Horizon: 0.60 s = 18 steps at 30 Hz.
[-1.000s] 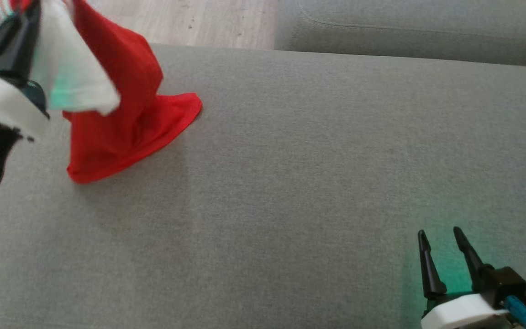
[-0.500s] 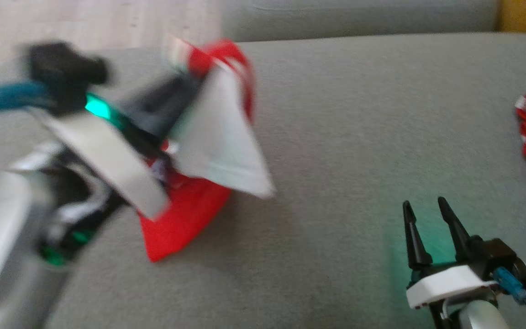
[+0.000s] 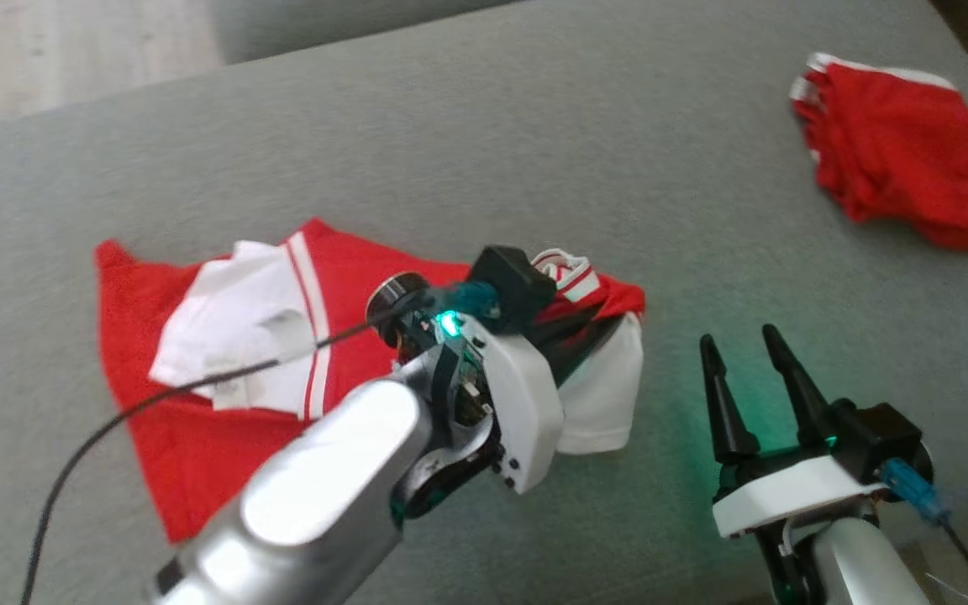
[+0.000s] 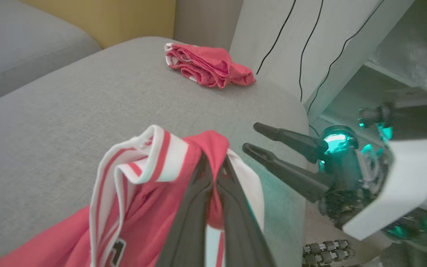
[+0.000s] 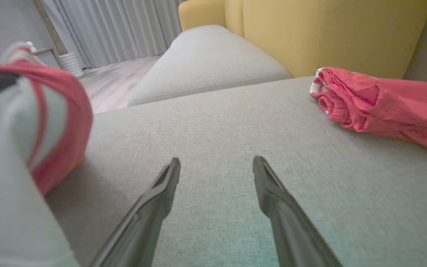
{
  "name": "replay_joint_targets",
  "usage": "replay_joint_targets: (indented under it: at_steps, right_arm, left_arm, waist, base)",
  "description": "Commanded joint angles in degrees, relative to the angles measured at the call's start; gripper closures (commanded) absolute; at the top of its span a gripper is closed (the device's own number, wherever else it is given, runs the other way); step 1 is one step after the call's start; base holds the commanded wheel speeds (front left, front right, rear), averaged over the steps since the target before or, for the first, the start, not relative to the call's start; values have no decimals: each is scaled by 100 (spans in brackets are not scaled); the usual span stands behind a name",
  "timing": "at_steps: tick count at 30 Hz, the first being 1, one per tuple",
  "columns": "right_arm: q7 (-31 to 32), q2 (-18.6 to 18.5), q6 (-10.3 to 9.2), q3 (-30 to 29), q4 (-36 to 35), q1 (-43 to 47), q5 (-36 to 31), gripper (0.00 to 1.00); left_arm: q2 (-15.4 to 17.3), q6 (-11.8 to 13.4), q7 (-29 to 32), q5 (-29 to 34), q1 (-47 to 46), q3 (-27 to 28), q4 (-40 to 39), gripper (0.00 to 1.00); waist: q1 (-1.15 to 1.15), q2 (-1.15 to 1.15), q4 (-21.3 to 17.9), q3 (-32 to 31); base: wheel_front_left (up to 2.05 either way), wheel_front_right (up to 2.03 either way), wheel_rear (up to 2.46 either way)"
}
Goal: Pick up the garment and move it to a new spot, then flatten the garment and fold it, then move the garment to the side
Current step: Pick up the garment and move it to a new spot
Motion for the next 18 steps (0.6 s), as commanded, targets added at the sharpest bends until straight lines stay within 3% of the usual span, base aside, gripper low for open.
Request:
replay_joint_targets:
  at_steps: [1,3,4,5,6,7,11,12,13,18]
  right_arm:
    - [-77,-27,-4,168,-174,-174,39,0]
    - [-77,-27,-4,174,-166,-178,56,0]
    - [-77,-27,-4,166,-163,-174,60,0]
    - [-77,-27,-4,159,-160,-172,58,0]
    - [-77,-27,-4,146,-155,-169,49,0]
    - [-77,-27,-4,146,-155,-169,49,0]
    - [-77,-27,-4,38,-135,-110,-35,0]
    - [-77,-27,-4,38,-135,-110,-35,0]
    - [-77,-27,-4,-5,-138,-73,-76,0]
    - [-77,-27,-4,-178,-219,79,-202,0]
  left_arm:
    - [-59,13,-201,169,-400,154,31,100]
    - [-288,23,-552,279,-420,90,466,100]
    - [-375,45,-790,361,-446,85,660,84]
    - [-439,47,-1034,469,-489,52,834,55]
    - [-493,53,-1272,557,-518,19,998,0]
    - [-493,53,-1272,557,-518,19,998,0]
    - [-669,289,-2445,687,-482,22,1512,0]
    - [-669,289,-2445,687,-482,22,1512,0]
    - [-688,431,-2873,684,-377,51,1595,0]
    - [-573,826,-3742,791,87,200,1648,0]
  waist:
    - [-1,0,-259,148]
    - [-1,0,-325,173]
    - [-1,0,-339,178]
    - [-1,0,-349,184]
    - [-1,0,-349,187]
    - [-1,0,-349,187]
    - [-1,0,-212,69]
    - [-1,0,-212,69]
    - [-1,0,-133,-28]
    - [-1,0,111,-319]
  base:
    - [0,0,0]
    - [0,0,0]
    - [0,0,0]
    - [0,0,0]
    - [0,0,0]
    - [0,0,0]
    - [0,0,0]
    - [0,0,0]
    - [0,0,0]
    - [0,0,0]
